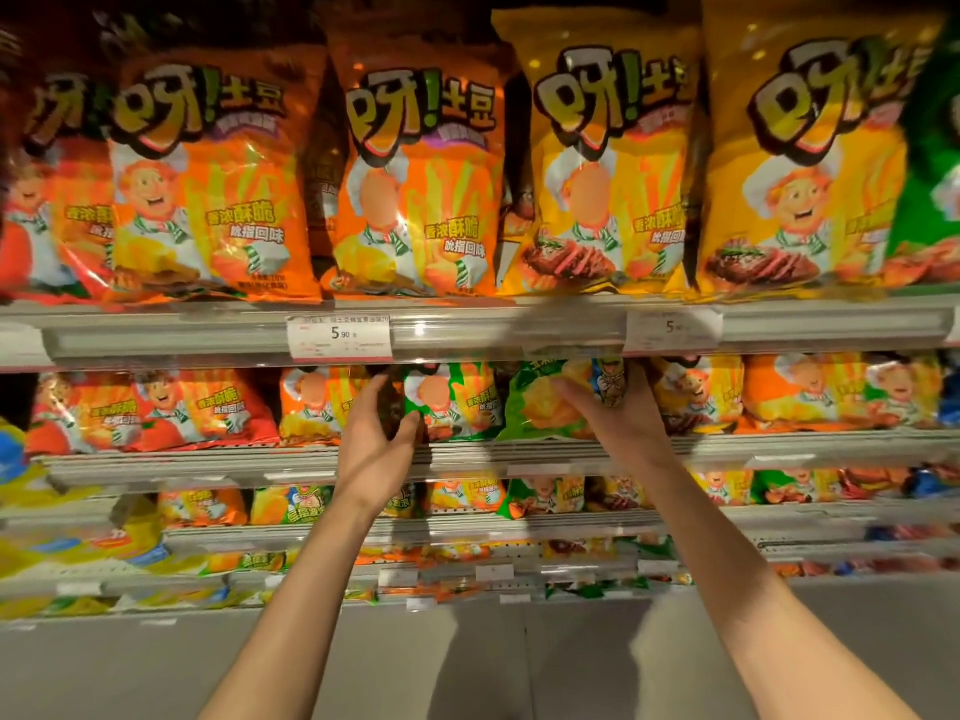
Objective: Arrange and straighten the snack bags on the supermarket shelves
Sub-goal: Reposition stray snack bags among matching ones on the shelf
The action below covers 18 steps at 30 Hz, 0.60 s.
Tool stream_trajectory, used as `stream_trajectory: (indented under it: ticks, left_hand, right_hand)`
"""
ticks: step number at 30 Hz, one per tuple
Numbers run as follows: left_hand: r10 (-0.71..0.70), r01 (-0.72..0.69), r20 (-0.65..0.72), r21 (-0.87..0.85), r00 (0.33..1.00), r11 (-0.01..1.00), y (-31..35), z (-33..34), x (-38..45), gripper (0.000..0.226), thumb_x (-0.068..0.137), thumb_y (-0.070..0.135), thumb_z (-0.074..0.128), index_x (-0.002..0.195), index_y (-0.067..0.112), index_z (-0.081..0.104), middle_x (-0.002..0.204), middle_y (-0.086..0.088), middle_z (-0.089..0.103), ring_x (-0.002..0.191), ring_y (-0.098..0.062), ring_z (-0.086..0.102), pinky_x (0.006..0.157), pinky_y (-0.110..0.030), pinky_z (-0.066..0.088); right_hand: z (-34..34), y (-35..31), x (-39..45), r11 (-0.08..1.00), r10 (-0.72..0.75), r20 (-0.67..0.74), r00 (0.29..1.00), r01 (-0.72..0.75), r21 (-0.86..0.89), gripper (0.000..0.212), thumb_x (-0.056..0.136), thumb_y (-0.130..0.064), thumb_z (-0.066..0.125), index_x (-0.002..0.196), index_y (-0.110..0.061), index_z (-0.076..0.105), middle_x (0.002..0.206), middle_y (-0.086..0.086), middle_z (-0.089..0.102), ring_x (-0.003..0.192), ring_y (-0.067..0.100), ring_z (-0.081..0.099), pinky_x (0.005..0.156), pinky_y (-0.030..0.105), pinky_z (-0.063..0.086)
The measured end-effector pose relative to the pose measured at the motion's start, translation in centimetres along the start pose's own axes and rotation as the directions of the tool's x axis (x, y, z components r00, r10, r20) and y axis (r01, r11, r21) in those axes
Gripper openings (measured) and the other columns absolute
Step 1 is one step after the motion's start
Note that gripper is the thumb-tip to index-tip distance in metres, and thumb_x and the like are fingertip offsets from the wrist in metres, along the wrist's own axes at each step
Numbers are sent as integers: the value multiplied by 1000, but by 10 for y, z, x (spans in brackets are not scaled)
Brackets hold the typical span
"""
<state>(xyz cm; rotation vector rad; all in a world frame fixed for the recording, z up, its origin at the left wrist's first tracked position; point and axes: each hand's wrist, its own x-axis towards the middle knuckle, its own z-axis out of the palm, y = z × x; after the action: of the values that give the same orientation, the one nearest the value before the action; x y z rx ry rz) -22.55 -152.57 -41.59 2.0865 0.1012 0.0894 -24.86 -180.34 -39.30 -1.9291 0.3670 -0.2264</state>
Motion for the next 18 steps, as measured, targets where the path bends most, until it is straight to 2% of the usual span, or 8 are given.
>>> stream_trajectory:
  ticks: [3,5,7,9,10,13,16,18]
  left_hand:
    - [51,-56,-48,-106,998,993,2,1,-9,42,97,16,67,137,26,54,130,2,62,123,-18,58,110,-44,48]
    - [76,-76,-6,-144,997,987,11,9,-16,32,98,15,66,127,26,59,117,5,65,114,-15,62,103,-40,51]
    - [111,-109,5,-112,994,988,16,18,-17,32,98,20,67,128,26,58,122,3,60,118,-17,57,105,-38,48]
    - [104,-106,-33,-60,994,993,18,24,-12,42,97,23,68,136,20,53,133,-1,51,126,-20,50,111,-39,42]
    - [79,-80,-47,-32,996,996,18,25,-9,48,96,25,69,140,18,49,136,-3,48,129,-21,47,114,-40,39]
    - [64,-61,-57,58,996,996,16,27,-1,56,96,27,70,143,13,44,140,-6,44,134,-25,42,117,-43,35]
    - [117,-109,-89,91,989,990,14,27,-6,52,96,24,70,142,12,49,139,-8,46,132,-22,43,115,-41,36]
    - [200,-192,-109,77,974,978,11,30,-12,40,97,22,68,135,14,57,129,-5,53,123,-17,47,107,-33,40]
  right_hand:
    - [-1,-2,-5,1000,-1,55,998,2,-30,83,71,-63,75,138,-20,50,123,-6,61,116,14,56,100,29,43]
    - [-1,-3,-9,998,-4,79,997,8,-58,84,67,-71,69,133,-22,53,124,-5,62,119,16,57,105,35,45]
    - [-2,-3,-11,998,7,66,998,-3,-61,72,70,-67,71,126,-26,55,123,-4,63,119,17,58,105,35,45]
    - [-4,-5,-13,997,5,40,999,-2,-75,54,76,-59,77,117,-32,54,119,-4,64,117,18,60,101,32,45]
    - [-5,-4,-12,996,-8,21,1000,10,-88,54,76,-59,78,117,-32,54,120,-4,64,118,19,60,101,35,47]
    - [-11,2,-10,993,-2,13,1000,3,-117,77,68,-73,76,126,-28,54,127,-1,63,121,21,58,106,45,48]
    - [-16,3,-17,994,-6,37,999,11,-112,62,74,-64,77,120,-30,55,123,-2,65,116,18,61,103,40,50]
    - [-18,6,-23,993,4,53,999,3,-116,54,78,-58,78,118,-30,55,121,-3,65,112,15,61,98,32,47]
